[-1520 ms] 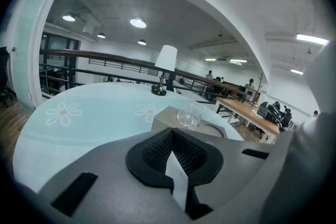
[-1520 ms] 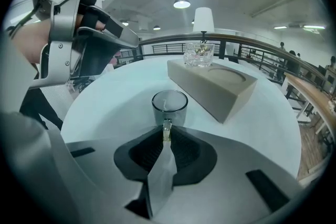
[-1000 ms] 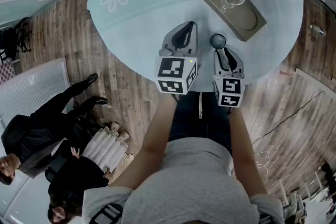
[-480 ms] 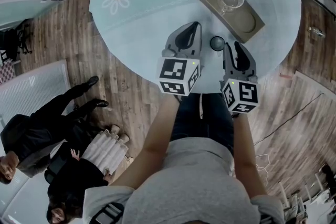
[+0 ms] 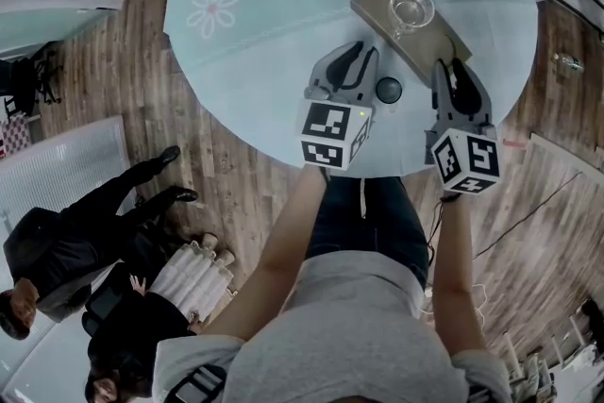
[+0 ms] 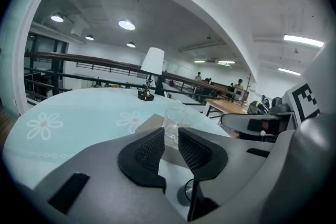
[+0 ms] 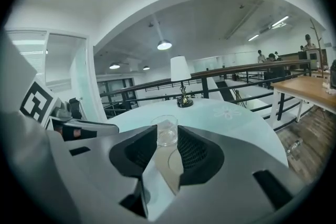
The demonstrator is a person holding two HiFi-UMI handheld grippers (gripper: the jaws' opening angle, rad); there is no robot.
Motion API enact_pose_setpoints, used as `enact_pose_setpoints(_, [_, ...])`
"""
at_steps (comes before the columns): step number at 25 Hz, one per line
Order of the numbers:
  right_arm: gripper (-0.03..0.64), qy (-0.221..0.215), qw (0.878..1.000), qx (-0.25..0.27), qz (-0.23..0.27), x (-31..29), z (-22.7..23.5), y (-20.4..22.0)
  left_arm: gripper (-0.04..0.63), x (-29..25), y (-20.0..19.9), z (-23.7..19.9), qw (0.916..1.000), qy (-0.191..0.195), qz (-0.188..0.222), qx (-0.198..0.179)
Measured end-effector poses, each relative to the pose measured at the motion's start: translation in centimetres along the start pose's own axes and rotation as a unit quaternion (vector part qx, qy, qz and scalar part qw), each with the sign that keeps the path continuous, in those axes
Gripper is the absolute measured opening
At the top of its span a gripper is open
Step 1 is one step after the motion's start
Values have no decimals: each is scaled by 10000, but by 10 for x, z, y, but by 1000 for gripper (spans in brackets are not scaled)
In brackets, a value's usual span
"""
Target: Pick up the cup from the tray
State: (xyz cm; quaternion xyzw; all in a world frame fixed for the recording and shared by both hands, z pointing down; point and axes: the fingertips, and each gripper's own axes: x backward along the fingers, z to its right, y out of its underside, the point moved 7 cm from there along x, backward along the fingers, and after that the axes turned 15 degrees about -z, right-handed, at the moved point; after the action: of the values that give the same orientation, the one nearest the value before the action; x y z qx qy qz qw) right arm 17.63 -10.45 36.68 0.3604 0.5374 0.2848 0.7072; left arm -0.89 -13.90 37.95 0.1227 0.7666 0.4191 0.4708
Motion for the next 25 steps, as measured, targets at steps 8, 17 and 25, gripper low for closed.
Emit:
enact_pose_setpoints(8, [140, -357, 9991, 233, -50, -29, 29, -29, 188, -38, -2, 4, 9984, 264, -383, -313])
enact_pose_setpoints(17, [166, -1077, 9922, 592, -199, -61, 37, -31, 209, -71, -8, 17, 9952, 381, -724, -533])
enact_pose_setpoints(25, [247, -1647, 9783, 1140, -529, -86, 38, -37, 204, -89, -9, 12, 9929, 514, -904, -577])
